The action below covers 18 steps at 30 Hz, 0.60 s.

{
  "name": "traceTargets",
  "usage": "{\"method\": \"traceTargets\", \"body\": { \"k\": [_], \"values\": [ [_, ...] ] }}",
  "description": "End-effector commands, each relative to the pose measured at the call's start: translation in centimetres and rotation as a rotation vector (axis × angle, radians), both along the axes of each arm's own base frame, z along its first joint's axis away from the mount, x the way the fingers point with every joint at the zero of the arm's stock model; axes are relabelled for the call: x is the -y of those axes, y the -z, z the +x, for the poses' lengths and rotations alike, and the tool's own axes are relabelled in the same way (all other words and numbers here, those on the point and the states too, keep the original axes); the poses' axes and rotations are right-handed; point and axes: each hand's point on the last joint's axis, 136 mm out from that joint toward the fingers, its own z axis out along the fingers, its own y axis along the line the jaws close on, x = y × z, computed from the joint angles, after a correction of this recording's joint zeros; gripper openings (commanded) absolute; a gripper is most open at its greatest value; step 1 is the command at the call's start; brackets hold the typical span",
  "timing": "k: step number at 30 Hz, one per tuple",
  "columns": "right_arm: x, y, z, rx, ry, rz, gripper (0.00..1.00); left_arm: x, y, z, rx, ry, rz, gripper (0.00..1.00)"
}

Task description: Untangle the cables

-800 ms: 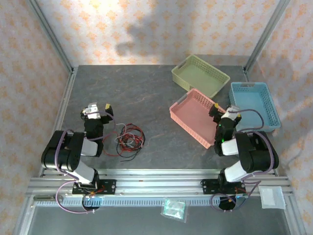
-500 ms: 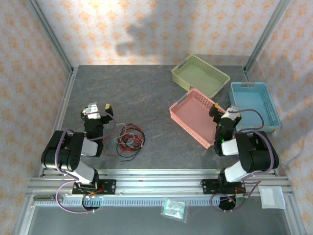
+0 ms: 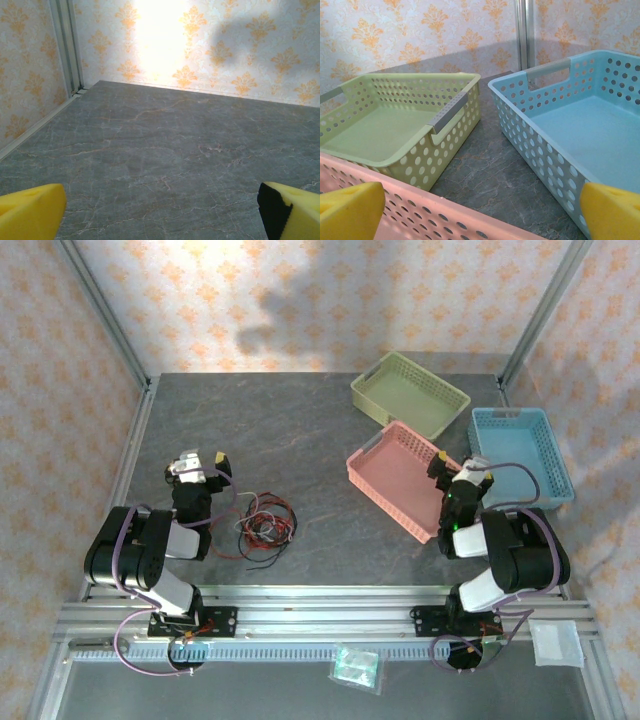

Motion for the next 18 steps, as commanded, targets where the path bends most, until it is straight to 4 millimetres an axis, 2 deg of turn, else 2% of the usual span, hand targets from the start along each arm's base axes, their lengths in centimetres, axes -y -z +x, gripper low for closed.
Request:
{"method": "traceTargets", "body": {
  "k": [1,4,10,14,16,18],
  "values": [
    [-0.1,0.1,-0.1,0.003,-0.004,0.008,1.0,-0.1,-0.4,-0.1,0.013,-0.001,0.008,1.0],
    [-0.4,-0.3,-0.1,0.004,-0.02,0.004,1.0,0.6,-1.9,-0.9,0.045,0.019,0.028,1.0],
    [-0.7,-2.5,-0.4,-0.003,-0.033,0.017,1.0,2.4,-5.1,-2.2,0.065,0.053,0.032,1.0],
    [-0.6,-3.9,-0.7,-0.015,-0.017,0.076,1.0,3.0,-6.8,-1.9,0.043,0.062,-0.107,1.0],
    [0.3,-4.7,-0.7,-0.029,0.046,0.131,1.0,2.5,-7.0,-1.8,0.019,0.02,-0.201,1.0],
    [2.6,-4.7,-1.7,-0.054,0.224,0.212,1.0,1.7,-6.9,-1.8,-0.042,-0.059,-0.296,1.0]
  ]
}}
